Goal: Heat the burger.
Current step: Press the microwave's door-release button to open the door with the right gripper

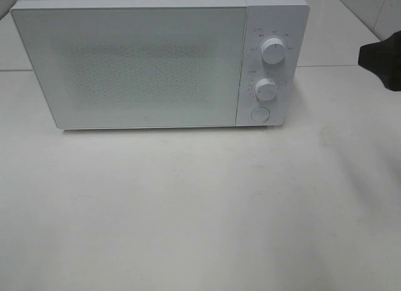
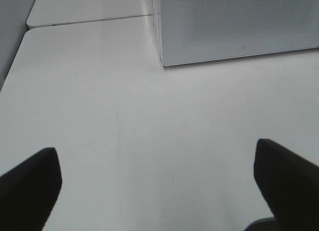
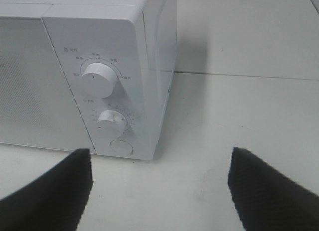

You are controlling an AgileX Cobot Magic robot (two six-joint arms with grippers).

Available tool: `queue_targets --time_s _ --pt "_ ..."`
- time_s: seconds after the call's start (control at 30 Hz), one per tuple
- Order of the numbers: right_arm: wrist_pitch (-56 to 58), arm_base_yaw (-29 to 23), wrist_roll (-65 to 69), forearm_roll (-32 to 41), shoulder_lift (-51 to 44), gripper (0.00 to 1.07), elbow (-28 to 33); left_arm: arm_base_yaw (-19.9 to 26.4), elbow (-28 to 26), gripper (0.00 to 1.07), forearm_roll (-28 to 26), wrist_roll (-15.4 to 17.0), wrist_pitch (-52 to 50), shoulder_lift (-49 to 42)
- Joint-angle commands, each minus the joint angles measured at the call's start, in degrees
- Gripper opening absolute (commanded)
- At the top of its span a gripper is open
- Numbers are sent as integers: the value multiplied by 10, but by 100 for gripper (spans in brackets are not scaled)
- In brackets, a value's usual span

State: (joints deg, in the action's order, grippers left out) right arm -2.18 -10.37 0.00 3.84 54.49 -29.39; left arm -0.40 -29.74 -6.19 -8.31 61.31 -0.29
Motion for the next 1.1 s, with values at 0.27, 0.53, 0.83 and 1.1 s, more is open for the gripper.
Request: queue_targets --time_s 0.27,0.53,0.83,1.1 --pt "-286 2 0 -2 93 76 91 1 2 98 -1 3 1 -6" --pt "-482 1 0 3 181 76 148 1 2 98 -1 3 1 -6" --pt "-583 -120 -95 164 277 76 162 1 2 98 -1 3 1 -6" --pt "-669 -241 -108 277 364 76 154 1 2 98 -1 3 1 -6"
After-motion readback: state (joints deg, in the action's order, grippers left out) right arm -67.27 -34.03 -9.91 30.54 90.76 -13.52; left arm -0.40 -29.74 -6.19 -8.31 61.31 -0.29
